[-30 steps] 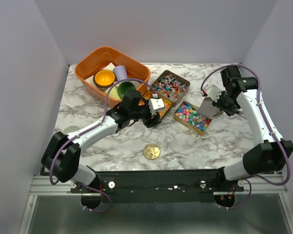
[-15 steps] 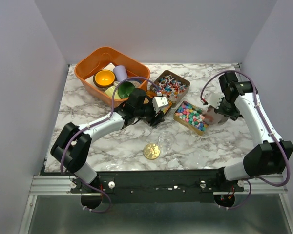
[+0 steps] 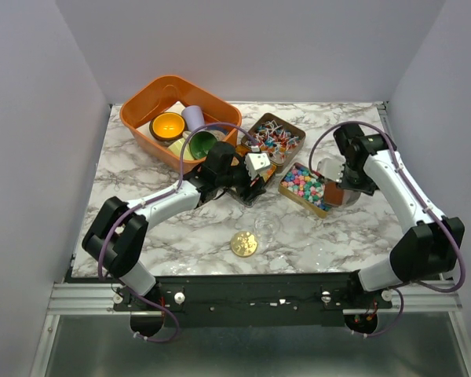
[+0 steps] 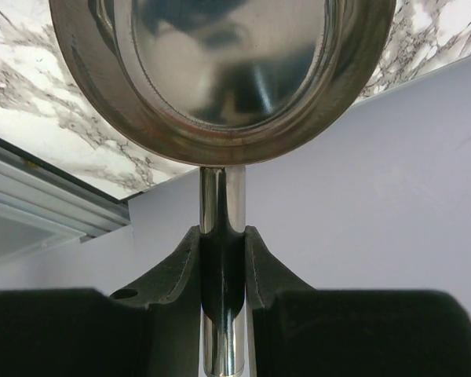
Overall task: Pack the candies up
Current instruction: Scoop the fake candies from the storage box.
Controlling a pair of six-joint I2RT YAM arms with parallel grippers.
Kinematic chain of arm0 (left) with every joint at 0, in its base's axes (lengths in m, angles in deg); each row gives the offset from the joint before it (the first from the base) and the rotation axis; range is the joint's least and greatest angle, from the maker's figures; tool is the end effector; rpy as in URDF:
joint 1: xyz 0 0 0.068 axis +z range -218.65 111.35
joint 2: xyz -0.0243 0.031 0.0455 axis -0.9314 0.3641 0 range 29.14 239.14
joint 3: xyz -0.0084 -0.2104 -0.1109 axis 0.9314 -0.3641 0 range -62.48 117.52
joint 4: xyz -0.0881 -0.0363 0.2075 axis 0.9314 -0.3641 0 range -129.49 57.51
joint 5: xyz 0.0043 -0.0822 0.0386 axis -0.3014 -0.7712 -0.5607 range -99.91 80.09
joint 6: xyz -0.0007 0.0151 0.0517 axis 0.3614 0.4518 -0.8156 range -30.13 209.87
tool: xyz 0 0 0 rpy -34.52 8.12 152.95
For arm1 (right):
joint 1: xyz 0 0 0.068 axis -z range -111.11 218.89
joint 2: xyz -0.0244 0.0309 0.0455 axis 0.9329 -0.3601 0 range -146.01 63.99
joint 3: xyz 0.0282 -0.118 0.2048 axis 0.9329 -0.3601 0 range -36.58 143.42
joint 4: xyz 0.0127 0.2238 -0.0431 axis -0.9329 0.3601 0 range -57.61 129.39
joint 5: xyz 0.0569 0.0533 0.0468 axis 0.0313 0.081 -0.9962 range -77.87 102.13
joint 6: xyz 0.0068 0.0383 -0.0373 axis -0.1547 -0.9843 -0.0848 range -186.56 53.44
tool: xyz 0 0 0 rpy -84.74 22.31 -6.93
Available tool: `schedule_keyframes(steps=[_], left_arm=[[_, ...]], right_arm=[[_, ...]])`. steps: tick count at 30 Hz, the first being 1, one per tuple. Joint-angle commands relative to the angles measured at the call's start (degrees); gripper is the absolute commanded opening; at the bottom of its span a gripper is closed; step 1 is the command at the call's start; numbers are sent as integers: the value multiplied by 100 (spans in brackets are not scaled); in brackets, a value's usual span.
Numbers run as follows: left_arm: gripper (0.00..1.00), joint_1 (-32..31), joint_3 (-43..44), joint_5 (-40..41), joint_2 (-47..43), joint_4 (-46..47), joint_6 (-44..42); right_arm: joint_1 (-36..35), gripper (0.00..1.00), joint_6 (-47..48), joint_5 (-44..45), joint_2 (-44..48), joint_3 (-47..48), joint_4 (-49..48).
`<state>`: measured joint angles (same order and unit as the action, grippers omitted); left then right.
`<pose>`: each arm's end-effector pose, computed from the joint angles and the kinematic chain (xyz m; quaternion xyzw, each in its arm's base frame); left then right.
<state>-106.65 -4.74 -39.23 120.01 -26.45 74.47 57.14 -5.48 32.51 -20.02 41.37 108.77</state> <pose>0.2455 -0.2139 0.2293 0.4888 0.6779 -0.3106 0.4527 0.2227 0.0336 0.2712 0.5736 -0.7973 0.1875 0.0147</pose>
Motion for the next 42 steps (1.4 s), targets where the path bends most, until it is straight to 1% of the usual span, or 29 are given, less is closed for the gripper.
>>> schedule_keyframes(steps=[1, 4, 12, 15, 18, 23, 27, 32, 36, 42], left_arm=[[68, -32, -69, 102, -17, 283, 160], [68, -32, -131, 93, -52, 345, 204], [68, -32, -201, 146, -148, 354, 213], [68, -41, -263, 102, -219, 353, 46], [68, -41, -271, 181, -228, 301, 63], [68, -32, -333, 181, -219, 319, 98], [68, -32, -377, 155, -219, 345, 186], [68, -32, -421, 128, -175, 354, 283], [68, -41, -456, 137, -35, 415, 318], [68, -32, -421, 155, 133, 450, 336]], right_arm=[[-135, 1, -43, 563, -239, 27, 1107], [-301, 1, -96, 668, -362, 18, 1116], [-723, 1, -667, 625, -853, -43, 1116], [-768, 1, -1071, 345, -1091, 158, 1107], [-768, 1, -1528, -24, -1337, 229, 1116], [-768, 1, -2239, -763, -1496, 45, 1037], [-768, 1, -2329, -834, -1504, -210, 791], [-768, 1, -2513, -948, -1645, 53, 633], [-767, 1, -2715, -1124, -1689, 27, 466], [-768, 1, -3066, -1124, -2084, 333, 158]])
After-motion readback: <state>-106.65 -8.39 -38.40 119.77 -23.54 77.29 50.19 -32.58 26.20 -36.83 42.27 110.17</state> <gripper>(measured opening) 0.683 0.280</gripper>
